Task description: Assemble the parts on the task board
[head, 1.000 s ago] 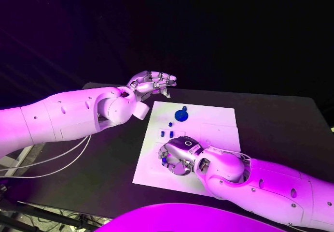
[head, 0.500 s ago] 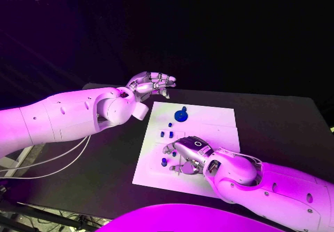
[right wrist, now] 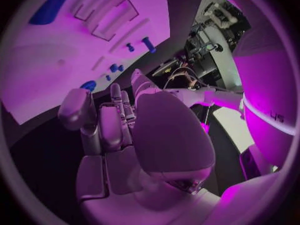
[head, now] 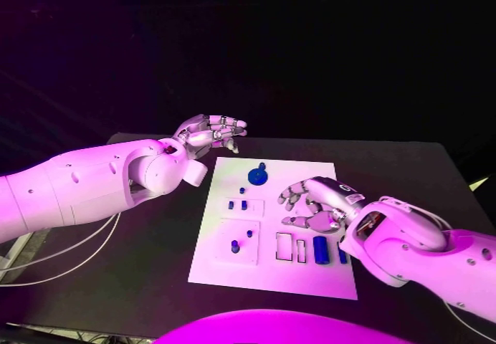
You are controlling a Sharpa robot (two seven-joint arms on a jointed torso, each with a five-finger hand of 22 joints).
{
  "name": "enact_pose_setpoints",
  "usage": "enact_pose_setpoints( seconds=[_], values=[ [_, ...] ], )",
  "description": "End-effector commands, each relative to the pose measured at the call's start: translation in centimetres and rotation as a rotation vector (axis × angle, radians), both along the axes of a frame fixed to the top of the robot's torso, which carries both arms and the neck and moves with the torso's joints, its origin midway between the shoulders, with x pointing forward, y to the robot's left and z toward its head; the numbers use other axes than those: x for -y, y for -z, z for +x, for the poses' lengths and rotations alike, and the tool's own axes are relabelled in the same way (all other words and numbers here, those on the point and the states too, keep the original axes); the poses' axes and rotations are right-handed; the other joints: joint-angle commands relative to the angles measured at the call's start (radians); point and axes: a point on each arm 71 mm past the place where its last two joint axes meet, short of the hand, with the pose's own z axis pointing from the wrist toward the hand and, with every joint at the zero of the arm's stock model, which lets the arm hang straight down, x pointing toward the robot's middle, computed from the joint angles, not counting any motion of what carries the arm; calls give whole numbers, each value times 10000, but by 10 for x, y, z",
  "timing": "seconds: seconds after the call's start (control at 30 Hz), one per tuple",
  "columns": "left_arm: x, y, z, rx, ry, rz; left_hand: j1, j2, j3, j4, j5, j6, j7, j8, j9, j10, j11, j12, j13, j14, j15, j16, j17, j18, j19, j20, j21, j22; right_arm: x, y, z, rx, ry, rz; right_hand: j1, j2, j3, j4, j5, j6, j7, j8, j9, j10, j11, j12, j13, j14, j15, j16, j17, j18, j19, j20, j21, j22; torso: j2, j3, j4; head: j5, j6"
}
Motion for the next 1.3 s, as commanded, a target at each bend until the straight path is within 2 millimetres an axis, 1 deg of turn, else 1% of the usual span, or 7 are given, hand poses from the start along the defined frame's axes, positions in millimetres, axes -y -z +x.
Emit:
enact_pose_setpoints(
  seconds=[0.03, 0.13, 0.2, 0.33, 0.43, 0.73, 1.3],
  values=[
    [1, -1, -1, 170, 231, -66, -4, 15, -17, 74, -11, -75, 506, 49, -18, -73, 17, 37, -12, -86, 12, 41, -12, 130, 65, 20, -70, -17, 24, 3, 5, -2051, 1241, 781, -748, 130, -59, 7, 341, 179, -158, 172, 35, 1074, -389, 374, 335, 307, -181, 465, 691, -293, 291, -141, 1012, 1613, -57, -14, -77, -308, 29],
    [1, 0, -1, 215, 268, -53, -25, -8, -39, 94, -13, -98, 503, 67, -20, -89, 16, 58, -13, -95, 16, 46, -16, 130, 64, 26, -92, -31, 49, 5, 7, -2656, 2060, 388, -1396, 265, -105, -34, 793, 459, -483, 603, 199, 1961, -722, 2023, 1825, 379, -478, 640, 854, -488, 603, -418, 2219, 1960, -81, -6, -108, -528, 61],
    [1, 0, -1, 255, 352, -99, -36, -24, -54, 104, -14, -109, 499, 80, -21, -97, 15, 73, -14, -101, 18, 48, -18, 129, 63, 29, -107, -40, 63, 9, 5, -3088, 2456, 38, -1705, 261, -209, -118, 1218, 181, -568, 1134, 440, 1992, -773, 5267, 6004, 472, -527, 976, 1325, -607, 740, -428, 2884, 2092, -96, -4, -125, -623, 84],
    [3, 1, -2, 363, 460, -201, -51, -41, -73, 120, -17, -127, 494, 96, -23, -111, 13, 90, -15, -111, 20, 51, -22, 129, 61, 33, -128, -54, 83, 18, -5, -3700, 2982, -794, -2579, 450, -873, 9, 1211, -116, -565, 1948, 796, 2800, -761, 8153, 9974, 552, -499, 1331, 1891, -657, 811, -457, 3327, 2175, -132, 15, -159, -842, 131],
    [4, 1, -2, 452, 463, -257, -53, -43, -77, 124, -19, -132, 493, 101, -24, -113, 12, 97, -14, -114, 20, 52, -23, 129, 61, 34, -134, -58, 92, 26, -13, -3918, 3372, -1274, -2907, 569, -1331, 22, 957, -249, -615, 2408, 997, 3088, -804, 8860, 11031, 602, -524, 1502, 2198, -690, 855, -472, 3551, 2221, -151, 13, -189, -915, 122],
    [5, 1, -2, 486, 501, -324, -54, -44, -80, 129, -20, -134, 491, 110, -23, -108, 10, 109, -13, -116, 19, 55, -24, 130, 62, 35, -142, -63, 93, 43, -26, -4074, 4002, -1824, -3047, 715, -1912, 35, 662, -298, -671, 2844, 1139, 3404, -838, 9392, 11882, 658, -548, 1679, 2522, -754, 949, -486, 3926, 2305, -180, 6, -232, -812, 33],
    [6, 2, -2, 439, 568, -349, -58, -39, -86, 143, -21, -141, 491, 129, -23, -107, 9, 131, -11, -121, 19, 60, -26, 131, 63, 37, -159, -73, 75, 59, -30, -4280, 3791, -2029, -3027, 843, -2130, 34, 658, -201, -732, 3076, 1232, 3506, -887, 9520, 12113, 682, -584, 1746, 2647, -794, 1012, -510, 4148, 2358, -178, 14, -235, -616, -72]
  ],
)
